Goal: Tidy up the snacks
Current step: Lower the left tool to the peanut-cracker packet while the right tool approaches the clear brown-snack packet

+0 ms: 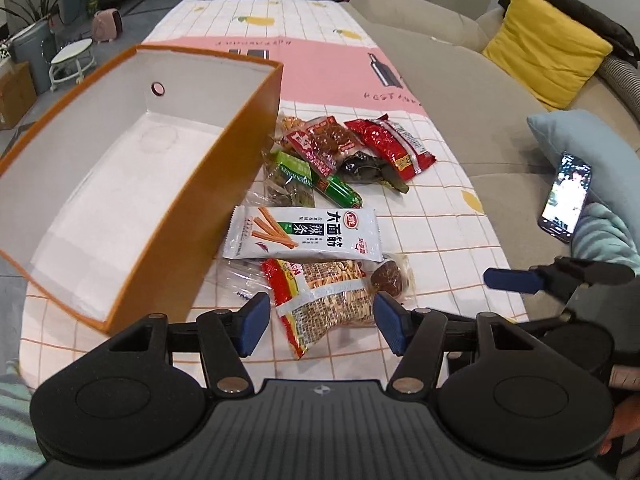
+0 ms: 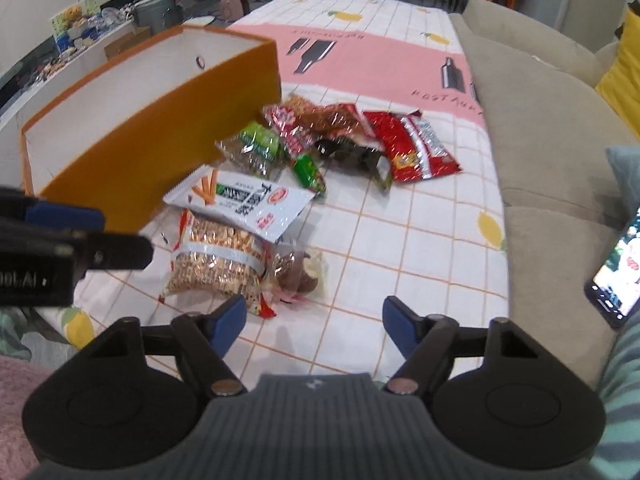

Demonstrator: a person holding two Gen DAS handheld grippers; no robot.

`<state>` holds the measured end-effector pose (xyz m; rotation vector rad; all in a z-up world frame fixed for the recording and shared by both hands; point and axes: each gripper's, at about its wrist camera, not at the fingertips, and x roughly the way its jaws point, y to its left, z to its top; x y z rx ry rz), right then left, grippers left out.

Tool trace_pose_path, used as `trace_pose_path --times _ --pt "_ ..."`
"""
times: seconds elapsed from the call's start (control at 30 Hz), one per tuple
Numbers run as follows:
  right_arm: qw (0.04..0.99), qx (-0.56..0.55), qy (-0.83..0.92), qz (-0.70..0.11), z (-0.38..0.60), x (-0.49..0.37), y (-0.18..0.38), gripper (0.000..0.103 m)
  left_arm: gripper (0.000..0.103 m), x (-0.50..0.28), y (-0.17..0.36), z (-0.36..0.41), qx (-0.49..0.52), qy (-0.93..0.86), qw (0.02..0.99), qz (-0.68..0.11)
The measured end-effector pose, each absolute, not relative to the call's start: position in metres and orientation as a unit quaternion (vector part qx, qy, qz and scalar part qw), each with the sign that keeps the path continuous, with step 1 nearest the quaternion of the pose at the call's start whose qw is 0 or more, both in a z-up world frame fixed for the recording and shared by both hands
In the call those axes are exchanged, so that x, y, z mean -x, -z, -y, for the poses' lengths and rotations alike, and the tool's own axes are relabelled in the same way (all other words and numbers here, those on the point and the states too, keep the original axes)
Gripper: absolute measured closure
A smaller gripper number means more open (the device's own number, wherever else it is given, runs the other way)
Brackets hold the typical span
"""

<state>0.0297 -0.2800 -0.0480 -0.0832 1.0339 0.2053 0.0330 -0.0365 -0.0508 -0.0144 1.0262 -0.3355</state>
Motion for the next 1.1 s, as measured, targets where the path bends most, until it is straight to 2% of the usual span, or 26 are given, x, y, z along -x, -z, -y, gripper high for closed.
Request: trace_pose_path --times 0.43,0.83,1.1 --pt "0.853 0.016 -0.14 -0.503 0.275 -0.062 0.089 0.044 0.03 -0.063 0.084 0.038 0.037 0.12 0.83 -0.543" --pt "0.85 -0.015 -0.149 -0.505 0.28 -0.069 0.102 0.055 0.027 -0.077 0.108 0.043 0.063 0.115 0.808 -0.575" --pt "0.85 -0.001 -0.119 -0.514 0.29 -0.064 0.102 0.059 0.019 -0.082 0.115 0.05 0.06 0.112 0.807 -0.577"
